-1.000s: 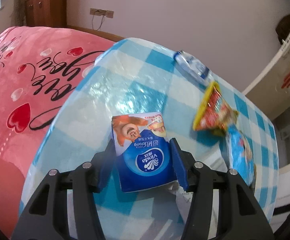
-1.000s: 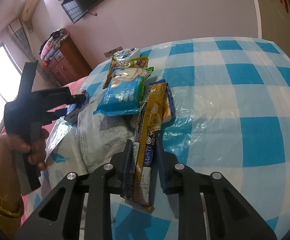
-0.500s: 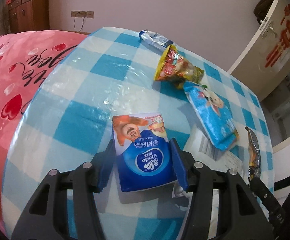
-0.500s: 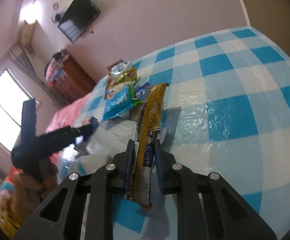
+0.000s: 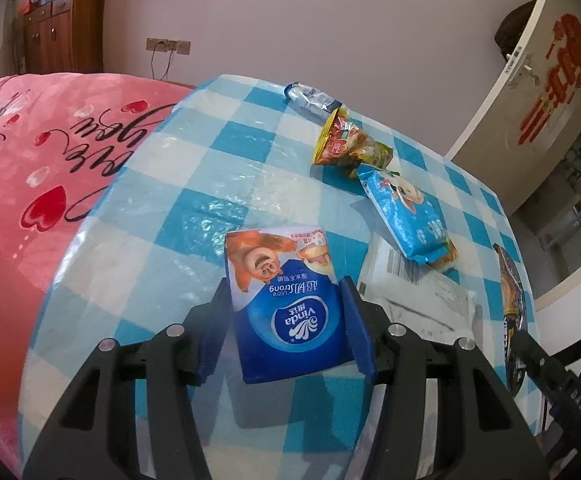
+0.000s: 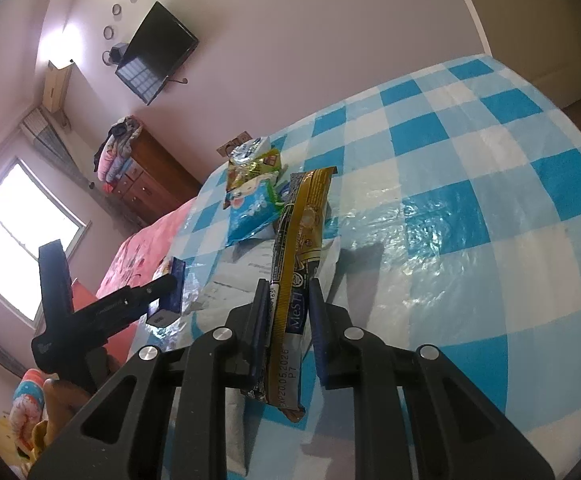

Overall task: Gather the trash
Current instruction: 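Lift the tissue box and snack bar and carry them toward the orange bucket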

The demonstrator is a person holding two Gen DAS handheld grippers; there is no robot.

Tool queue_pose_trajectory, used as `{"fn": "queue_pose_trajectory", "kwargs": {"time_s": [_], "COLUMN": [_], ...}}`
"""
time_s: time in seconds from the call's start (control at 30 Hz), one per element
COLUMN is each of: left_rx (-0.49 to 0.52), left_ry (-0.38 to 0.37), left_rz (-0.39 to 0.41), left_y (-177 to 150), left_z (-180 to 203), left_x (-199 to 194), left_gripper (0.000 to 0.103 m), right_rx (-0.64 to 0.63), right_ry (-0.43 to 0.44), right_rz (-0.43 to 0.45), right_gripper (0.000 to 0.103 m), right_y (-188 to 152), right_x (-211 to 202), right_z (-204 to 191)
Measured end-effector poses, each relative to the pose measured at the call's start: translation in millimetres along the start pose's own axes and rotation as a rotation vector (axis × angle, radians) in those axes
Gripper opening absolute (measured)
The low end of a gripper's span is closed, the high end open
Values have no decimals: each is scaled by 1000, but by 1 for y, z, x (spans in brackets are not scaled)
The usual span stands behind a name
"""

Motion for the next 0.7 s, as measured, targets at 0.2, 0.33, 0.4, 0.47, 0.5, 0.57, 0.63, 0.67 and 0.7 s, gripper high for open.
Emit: {"fn": "queue_pose_trajectory", "kwargs": {"time_s": [0.2, 0.33, 0.4, 0.47, 0.5, 0.57, 0.63, 0.67, 0.7], "left_rx": [23, 38, 46, 51, 54, 65, 80, 93, 102], "left_ry": [-20, -32, -35, -36, -35, -33, -30, -27, -24], "left_rz": [19, 31, 32, 35, 36, 40, 48, 54, 60], "left_y": [-8, -15, -19, -24, -26, -31, -35, -37, -39], "left_z": [-8, -13, -16, -20, -22, -24, -27, -29, -30], "left_x": [-23, -38, -43, -49, -51, -57, -64, -68, -72], "left_gripper": [54, 54, 54, 54, 54, 54, 54, 54, 54], "right_rx": [-16, -32, -41, -45, -45, -40, -39, -42, -42], "right_ry": [-5, -5, -4, 2, 5, 20, 30, 35, 40], "right_rz": [-6, -16, -22, -30, -34, -46, -55, -61, -65], "right_gripper": [21, 21, 21, 21, 21, 21, 21, 21, 21], "right_y": [-4, -6, -8, -11, -13, -17, -21, -23, -24], "right_x": [-7, -11, -12, -12, -13, -12, -12, -12, -12], "right_z": [-15, -29, -36, -43, -47, -54, -60, -64, -67]}}
Point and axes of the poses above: each gripper's, at about its wrist camera, not at the fingertips, and x roughly the way its jaws point, z to its right, y to its top, the point moved 6 cm from there along x, roughly the way its jaws point, and after that the axes turned 12 degrees about -x, right-handed, at the moved point
